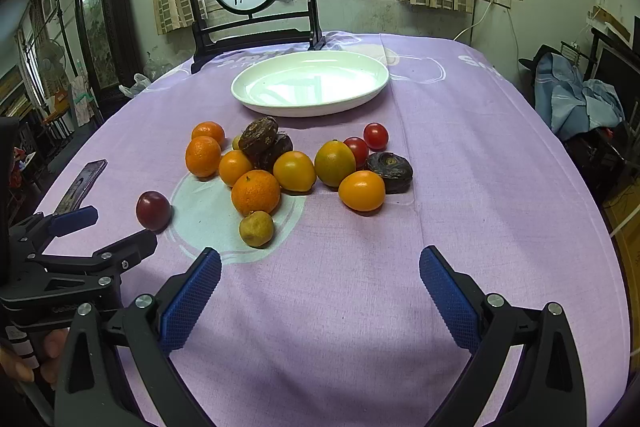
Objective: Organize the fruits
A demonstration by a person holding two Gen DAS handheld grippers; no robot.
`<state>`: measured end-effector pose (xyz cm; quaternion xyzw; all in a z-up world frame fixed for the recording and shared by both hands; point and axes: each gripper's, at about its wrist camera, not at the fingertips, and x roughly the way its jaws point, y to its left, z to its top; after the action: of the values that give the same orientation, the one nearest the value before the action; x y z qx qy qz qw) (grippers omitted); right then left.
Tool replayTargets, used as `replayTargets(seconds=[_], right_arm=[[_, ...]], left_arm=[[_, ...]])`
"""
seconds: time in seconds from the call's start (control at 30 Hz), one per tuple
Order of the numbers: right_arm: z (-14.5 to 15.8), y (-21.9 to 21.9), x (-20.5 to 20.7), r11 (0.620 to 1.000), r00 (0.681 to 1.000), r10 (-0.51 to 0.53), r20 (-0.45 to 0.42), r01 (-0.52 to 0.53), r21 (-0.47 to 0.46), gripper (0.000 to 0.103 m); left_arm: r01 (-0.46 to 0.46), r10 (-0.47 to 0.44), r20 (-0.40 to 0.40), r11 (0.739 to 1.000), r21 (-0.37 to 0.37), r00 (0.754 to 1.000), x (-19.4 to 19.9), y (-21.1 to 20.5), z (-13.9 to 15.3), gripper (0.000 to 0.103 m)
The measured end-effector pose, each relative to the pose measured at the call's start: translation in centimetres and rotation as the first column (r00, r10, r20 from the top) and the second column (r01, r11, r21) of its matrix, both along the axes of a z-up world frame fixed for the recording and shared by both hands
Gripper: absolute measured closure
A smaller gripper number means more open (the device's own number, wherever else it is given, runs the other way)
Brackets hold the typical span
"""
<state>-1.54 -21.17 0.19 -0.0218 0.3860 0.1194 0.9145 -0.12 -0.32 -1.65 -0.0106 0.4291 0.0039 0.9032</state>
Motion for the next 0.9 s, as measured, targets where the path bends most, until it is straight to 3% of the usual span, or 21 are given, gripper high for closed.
replayTargets(seconds=[0.4,0.57,0.77,0.83,0.9], right_arm=[[-0.2,-0.2,-0.2,1.000,1.000,-0.002,-0.001,0.002,0.002,0.003],[-0.6,-0.3,-0.2,1.000,1.000,-0.001,-0.006,0.001,0.019,0.003],[-2.0,0.1,0.2,0.998,0.998,0.047,-0.044,-0.045,0.045,0.003],[-2.1,0.2,0.5,0.998,0.997,0.059,-0.048,-0.057,0.042,0.003],[-2.1,0.1,0.8,0.997,0.996,0.071,-0.052,-0.069,0.041,0.003]], left_arm=[[0.007,-0.007,-0.008,1.000,0.000,1.000,-0.3,0.2,-0.5,0.004],[0.000,0.000,-0.037,1.000,0.000,0.999,0.0,1.9,-2.0,0.004],[-0.020,0.007,-0.131,0.995,-0.100,0.991,2.0,4.0,-4.0,0.005],[-0.018,0.010,-0.133,0.998,-0.059,0.991,2.9,3.8,-4.1,0.008],[-0.005,-0.001,-0.138,0.999,-0.040,0.990,3.8,3.4,-4.1,0.021]])
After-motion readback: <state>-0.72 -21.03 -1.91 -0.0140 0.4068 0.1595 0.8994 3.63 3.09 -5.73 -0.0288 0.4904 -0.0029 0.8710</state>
